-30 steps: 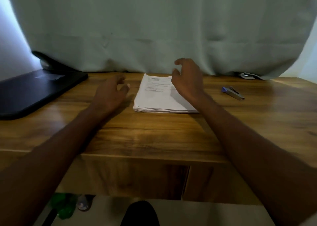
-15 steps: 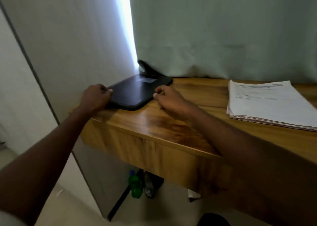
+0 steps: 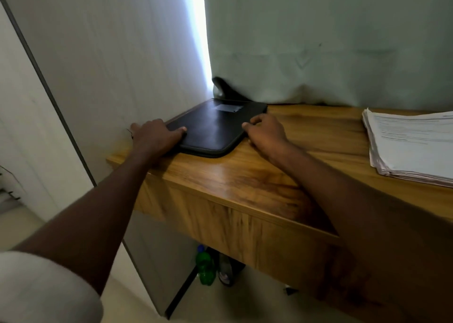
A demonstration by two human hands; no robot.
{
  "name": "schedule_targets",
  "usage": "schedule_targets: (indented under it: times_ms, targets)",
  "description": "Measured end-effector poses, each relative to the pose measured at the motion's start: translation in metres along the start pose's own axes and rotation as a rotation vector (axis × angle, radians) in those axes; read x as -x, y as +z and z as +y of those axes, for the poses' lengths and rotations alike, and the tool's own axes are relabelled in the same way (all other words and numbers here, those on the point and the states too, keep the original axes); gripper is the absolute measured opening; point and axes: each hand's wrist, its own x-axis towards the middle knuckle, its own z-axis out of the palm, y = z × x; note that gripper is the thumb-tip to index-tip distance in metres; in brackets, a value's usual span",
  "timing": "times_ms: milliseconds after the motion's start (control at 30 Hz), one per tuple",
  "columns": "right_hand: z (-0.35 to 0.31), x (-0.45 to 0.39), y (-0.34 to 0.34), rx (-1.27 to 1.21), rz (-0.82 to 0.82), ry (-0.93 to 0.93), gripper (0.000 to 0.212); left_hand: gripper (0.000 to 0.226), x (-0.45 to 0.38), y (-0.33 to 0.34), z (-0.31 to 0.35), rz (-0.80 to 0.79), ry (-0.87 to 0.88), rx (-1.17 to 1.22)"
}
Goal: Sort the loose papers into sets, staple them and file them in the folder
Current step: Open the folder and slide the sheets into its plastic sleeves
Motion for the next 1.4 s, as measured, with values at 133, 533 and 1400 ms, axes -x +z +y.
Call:
schedule_targets:
  times_ms: [133, 533, 1400]
  targets:
    - [0.000, 0.010, -0.013, -0.026, 0.082, 0.054, 0.034, 0.084, 0.034, 0.001, 0.025, 0.029, -0.040, 0.067]
    - [-0.008, 0.068, -0.089, 0.269, 0.345, 0.286, 0.026, 0.046, 0.119, -0.006, 0.083, 0.251, 0.195, 0.382]
    - [-0.086, 0.050, -0.101, 0.455, -0.198, -0.456, 0.038, 0.020, 0.137, -0.029, 0.107, 0.265, 0.092, 0.988]
